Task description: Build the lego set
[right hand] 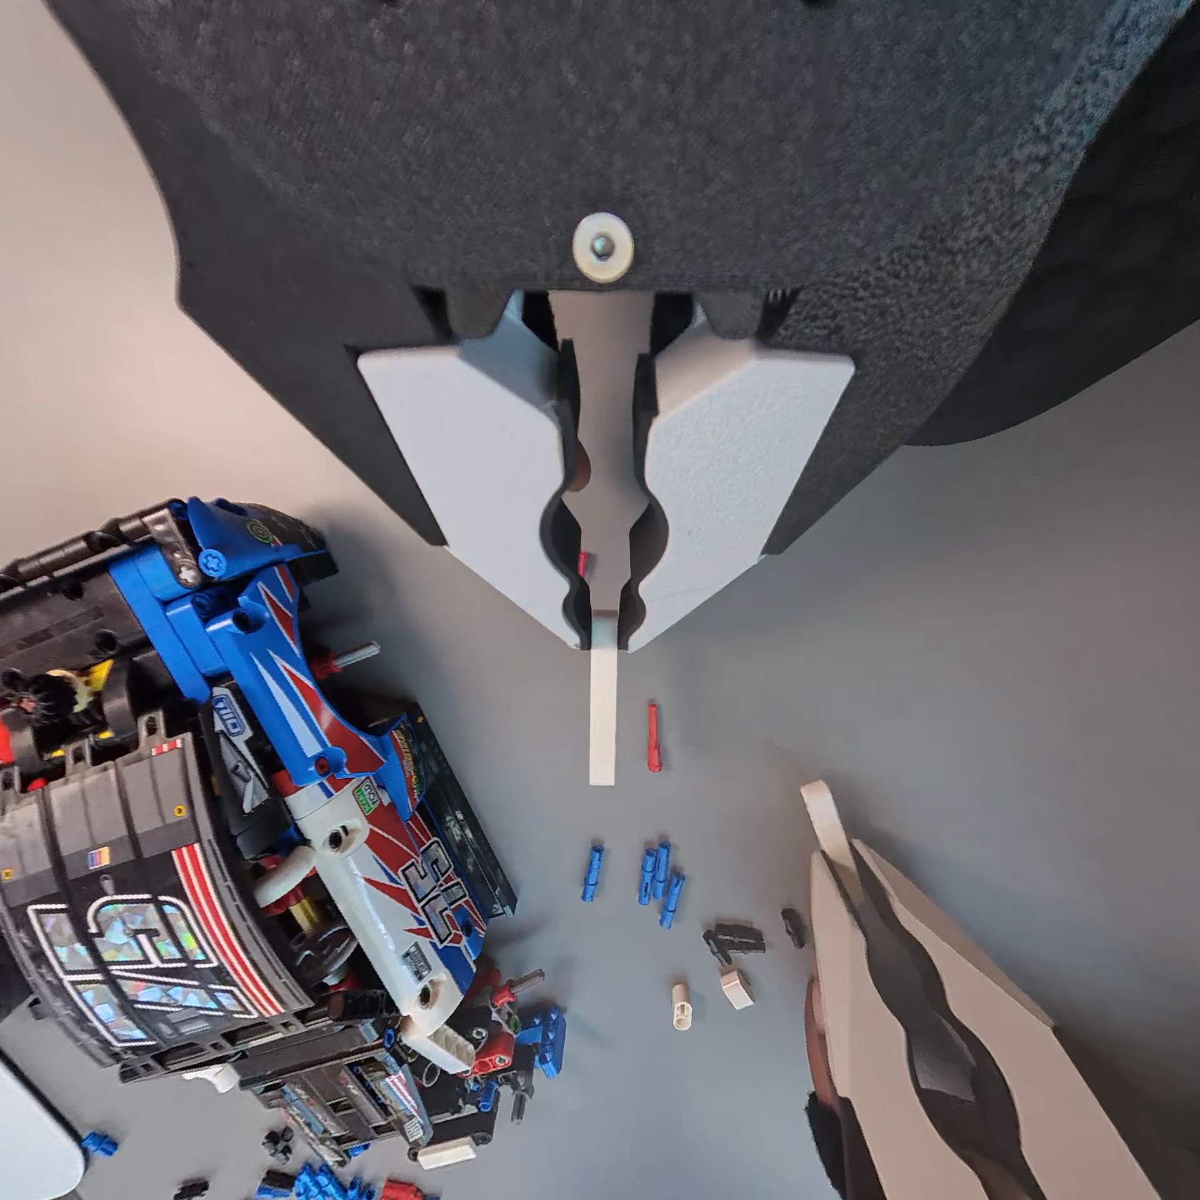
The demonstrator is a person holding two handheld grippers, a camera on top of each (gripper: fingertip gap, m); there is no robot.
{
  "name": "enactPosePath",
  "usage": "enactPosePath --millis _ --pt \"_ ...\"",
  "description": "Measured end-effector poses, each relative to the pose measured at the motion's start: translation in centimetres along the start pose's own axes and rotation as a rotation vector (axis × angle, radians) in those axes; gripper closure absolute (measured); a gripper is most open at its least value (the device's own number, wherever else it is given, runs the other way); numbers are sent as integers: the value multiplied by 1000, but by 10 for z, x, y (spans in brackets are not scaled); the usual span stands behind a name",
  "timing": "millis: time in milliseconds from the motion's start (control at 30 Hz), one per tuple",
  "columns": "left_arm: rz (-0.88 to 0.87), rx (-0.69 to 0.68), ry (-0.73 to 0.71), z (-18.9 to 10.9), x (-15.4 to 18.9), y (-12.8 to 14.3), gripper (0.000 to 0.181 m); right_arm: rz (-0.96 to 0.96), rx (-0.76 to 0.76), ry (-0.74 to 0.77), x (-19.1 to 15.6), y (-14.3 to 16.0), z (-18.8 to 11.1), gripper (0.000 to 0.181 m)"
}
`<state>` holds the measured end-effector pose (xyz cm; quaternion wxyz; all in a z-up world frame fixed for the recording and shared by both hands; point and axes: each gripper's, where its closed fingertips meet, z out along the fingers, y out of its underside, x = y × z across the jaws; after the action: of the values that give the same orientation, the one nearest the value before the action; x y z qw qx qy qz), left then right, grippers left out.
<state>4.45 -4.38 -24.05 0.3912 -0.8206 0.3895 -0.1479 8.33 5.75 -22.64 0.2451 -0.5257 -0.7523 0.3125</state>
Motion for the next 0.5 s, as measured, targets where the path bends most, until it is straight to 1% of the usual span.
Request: enactPosePath --millis 33,133,233,333,400,433,500 --pt "-12 12 14 -2 0 -1 175 1 5 30 5 -1 0 175" --pt "-21 19 21 -4 0 -1 175 12 10 133 25 -1 0 175" --pt "-3 11 42 -1 6 0 175 4 -19 230 43 3 5 175" --pt "21 -5 52 3 10 2 175 4 -74 253 49 14 13 175" --pt "27 -9 55 4 11 3 175 -4 -96 259 50 19 16 167" --pt "27 -12 56 4 11 4 175 -4 -86 273 52 17 15 162" --pt "24 -16 64 3 11 6 175 -11 -22 295 53 4 9 159"
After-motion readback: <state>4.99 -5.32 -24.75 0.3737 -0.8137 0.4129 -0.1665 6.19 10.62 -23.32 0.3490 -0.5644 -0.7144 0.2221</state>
